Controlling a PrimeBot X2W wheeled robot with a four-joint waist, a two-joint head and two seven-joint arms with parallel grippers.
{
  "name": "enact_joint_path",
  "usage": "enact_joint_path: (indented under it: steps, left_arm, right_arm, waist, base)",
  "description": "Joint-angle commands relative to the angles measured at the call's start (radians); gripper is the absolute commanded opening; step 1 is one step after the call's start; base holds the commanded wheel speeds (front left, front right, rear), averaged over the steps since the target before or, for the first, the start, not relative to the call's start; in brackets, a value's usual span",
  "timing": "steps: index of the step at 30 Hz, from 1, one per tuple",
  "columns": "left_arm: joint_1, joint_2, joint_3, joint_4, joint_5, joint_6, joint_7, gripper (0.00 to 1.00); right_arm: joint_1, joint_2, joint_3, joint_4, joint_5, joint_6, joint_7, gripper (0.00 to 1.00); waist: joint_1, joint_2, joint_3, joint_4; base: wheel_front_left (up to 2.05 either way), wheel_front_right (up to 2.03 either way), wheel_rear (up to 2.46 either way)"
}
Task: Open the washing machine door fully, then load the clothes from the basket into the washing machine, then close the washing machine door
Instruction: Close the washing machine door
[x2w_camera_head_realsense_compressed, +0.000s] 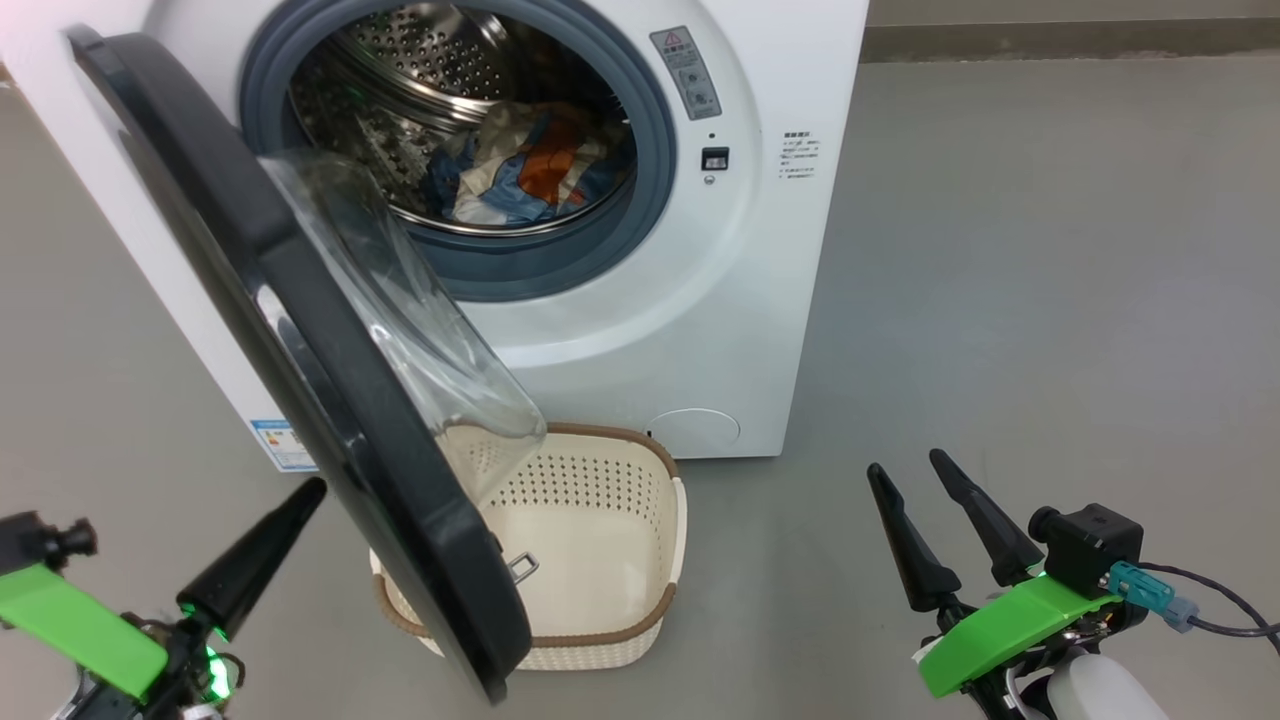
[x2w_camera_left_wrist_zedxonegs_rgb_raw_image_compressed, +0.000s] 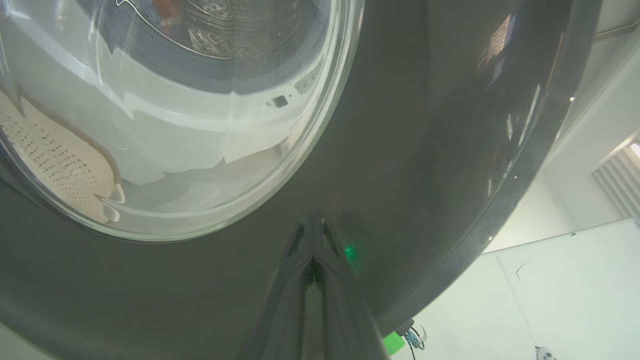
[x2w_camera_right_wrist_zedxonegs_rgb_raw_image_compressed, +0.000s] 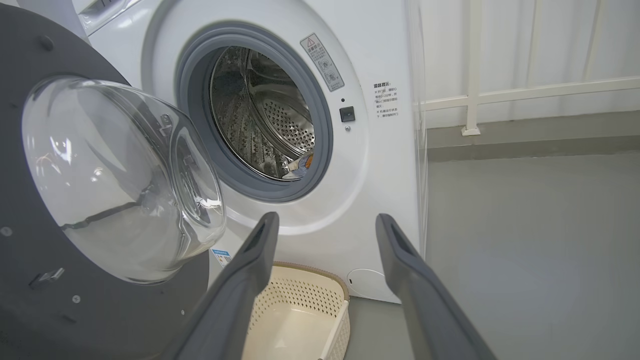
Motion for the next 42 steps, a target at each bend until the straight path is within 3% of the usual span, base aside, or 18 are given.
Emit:
enact_joint_path:
  steps: [1,4,5,7,8,13,20,24,27,37,42]
  left_arm:
    - [-0.057,0.032,0.043,-0.047,0.030,-0.010,-0.021,0.00]
    - [-0.060,0.033,0.043,-0.064,0.047,-0.010,-0.045,0.00]
    - [-0.061,0.035,0.042,-0.072,0.061,-0.010,-0.060,0.11]
    - [-0.062,0.041,0.041,-0.085,0.091,-0.010,-0.095,0.64]
    - [-0.062,0.045,0.040,-0.089,0.109,-0.010,-0.116,1.00]
    - [-0.045,0.092,0.011,-0.095,0.269,-0.010,-0.272,1.00]
    - [-0.011,0.164,-0.109,-0.048,0.526,-0.010,-0.595,1.00]
    - [-0.004,0.191,-0.156,0.022,0.642,-0.010,-0.739,1.00]
    - [-0.003,0.178,-0.167,0.076,0.699,-0.009,-0.824,1.00]
    - [0.012,0.137,-0.181,0.141,0.827,0.005,-0.941,1.00]
    - [0.034,0.082,-0.162,0.145,0.913,0.020,-0.954,1.00]
  right_arm:
    - [0.002,-0.004,0.014,-0.028,0.005,0.002,-0.005,1.00]
    - [0.001,-0.004,0.013,-0.028,0.005,0.002,-0.005,1.00]
    - [0.000,-0.005,0.013,-0.028,0.005,0.002,-0.005,1.00]
    - [-0.001,-0.006,0.014,-0.029,0.005,0.002,-0.005,1.00]
    - [-0.002,-0.007,0.015,-0.029,0.005,0.002,-0.005,1.00]
    - [-0.005,-0.010,0.015,-0.031,0.004,0.002,-0.005,1.00]
    - [-0.005,-0.013,0.015,-0.031,0.004,0.002,-0.005,1.00]
    - [-0.004,-0.015,0.014,-0.031,0.004,0.002,-0.005,1.00]
    - [-0.003,-0.015,0.014,-0.030,0.003,0.002,-0.005,1.00]
    - [-0.001,-0.016,0.006,-0.032,0.004,0.002,-0.005,1.00]
    - [0.000,-0.013,0.001,-0.035,0.001,0.002,-0.005,1.00]
  waist:
    - [0.0000,0.0000,0.002,0.006]
    - [0.0000,0.0000,0.003,0.008]
    - [0.0000,0.0000,0.002,0.008]
    - [0.0000,0.0000,0.002,0.006]
    - [0.0000,0.0000,0.003,0.005]
    - [0.0000,0.0000,0.004,-0.009]
    - [0.0000,0.0000,0.006,-0.029]
    - [0.0000,0.0000,0.004,-0.035]
    - [0.0000,0.0000,0.001,-0.039]
    - [0.0000,0.0000,0.000,-0.045]
    - [0.0000,0.0000,0.000,-0.047]
  base:
    - [0.00,0.00,0.00]
    - [0.00,0.00,0.00]
    - [0.00,0.00,0.00]
    - [0.00,0.00,0.00]
    - [0.00,0.00,0.00]
    - [0.00,0.00,0.00]
    - [0.00,0.00,0.00]
    - [0.00,0.00,0.00]
    - [0.00,0.00,0.00]
    - [0.00,0.00,0.00]
    - [0.00,0.00,0.00]
